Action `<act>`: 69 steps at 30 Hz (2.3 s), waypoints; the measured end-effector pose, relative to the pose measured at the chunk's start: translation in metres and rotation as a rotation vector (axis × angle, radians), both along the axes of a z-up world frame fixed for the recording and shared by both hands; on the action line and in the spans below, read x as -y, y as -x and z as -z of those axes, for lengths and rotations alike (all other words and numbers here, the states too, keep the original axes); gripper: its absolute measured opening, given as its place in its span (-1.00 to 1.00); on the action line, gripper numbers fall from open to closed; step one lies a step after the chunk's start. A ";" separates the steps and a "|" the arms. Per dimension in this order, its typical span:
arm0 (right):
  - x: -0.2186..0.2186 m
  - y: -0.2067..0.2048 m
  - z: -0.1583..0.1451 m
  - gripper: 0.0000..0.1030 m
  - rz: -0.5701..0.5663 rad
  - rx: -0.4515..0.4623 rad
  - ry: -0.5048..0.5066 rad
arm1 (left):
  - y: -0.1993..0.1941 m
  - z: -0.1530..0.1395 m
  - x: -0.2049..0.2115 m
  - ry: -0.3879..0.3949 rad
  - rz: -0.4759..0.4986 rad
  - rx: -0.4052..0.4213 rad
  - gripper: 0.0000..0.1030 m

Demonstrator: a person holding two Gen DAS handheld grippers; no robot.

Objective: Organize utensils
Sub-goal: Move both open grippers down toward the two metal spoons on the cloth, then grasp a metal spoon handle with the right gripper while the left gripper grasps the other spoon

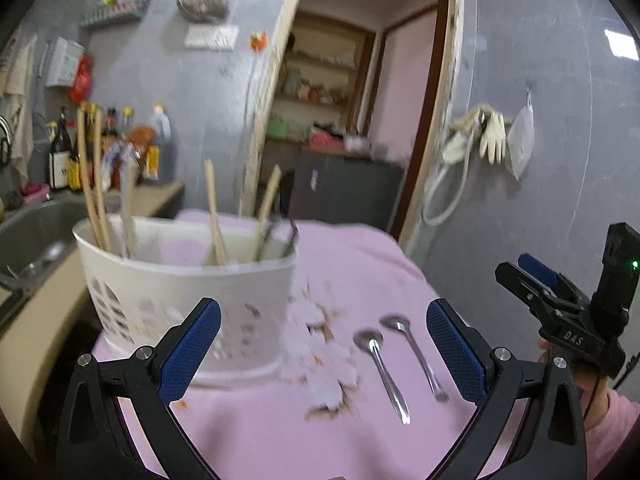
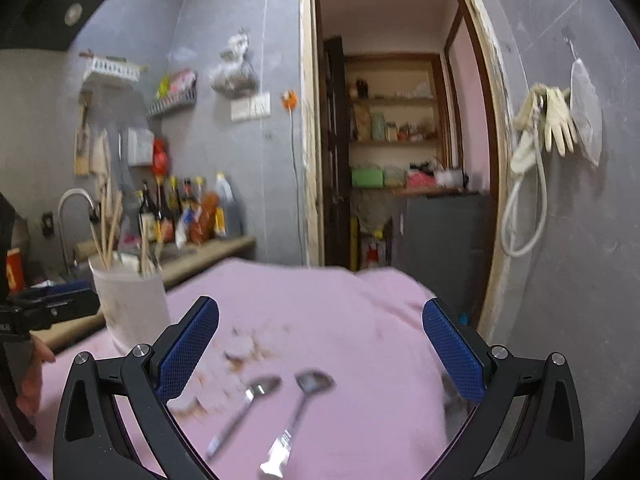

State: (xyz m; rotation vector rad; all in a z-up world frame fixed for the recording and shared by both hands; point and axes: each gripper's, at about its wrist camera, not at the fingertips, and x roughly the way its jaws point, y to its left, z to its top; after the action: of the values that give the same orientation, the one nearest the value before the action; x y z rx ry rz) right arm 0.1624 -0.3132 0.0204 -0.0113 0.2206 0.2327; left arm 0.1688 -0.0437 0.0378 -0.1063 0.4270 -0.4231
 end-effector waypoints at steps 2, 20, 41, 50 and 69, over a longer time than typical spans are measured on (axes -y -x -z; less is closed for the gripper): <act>0.009 -0.004 0.008 1.00 0.001 -0.053 0.010 | -0.003 0.005 0.010 -0.028 0.020 -0.052 0.96; 0.037 -0.071 0.062 0.52 -0.115 -0.518 -0.029 | -0.057 0.050 0.073 -0.176 0.172 -0.404 0.17; 0.018 -0.122 0.074 0.26 -0.208 -0.654 0.018 | -0.107 0.070 0.082 -0.164 0.193 -0.532 -0.93; -0.012 -0.142 0.082 0.21 -0.215 -0.702 0.147 | -0.086 0.068 0.059 -0.151 0.169 -0.525 -0.94; -0.021 -0.109 0.079 -0.24 -0.119 -0.578 0.140 | -0.061 0.053 0.054 -0.082 0.199 -0.411 -1.00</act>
State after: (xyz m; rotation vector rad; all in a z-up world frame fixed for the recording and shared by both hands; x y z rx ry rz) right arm 0.2710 -0.2917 -0.0590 -0.0973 0.8130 0.3358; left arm 0.2296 -0.0976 -0.0148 -0.0706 0.8635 -0.5808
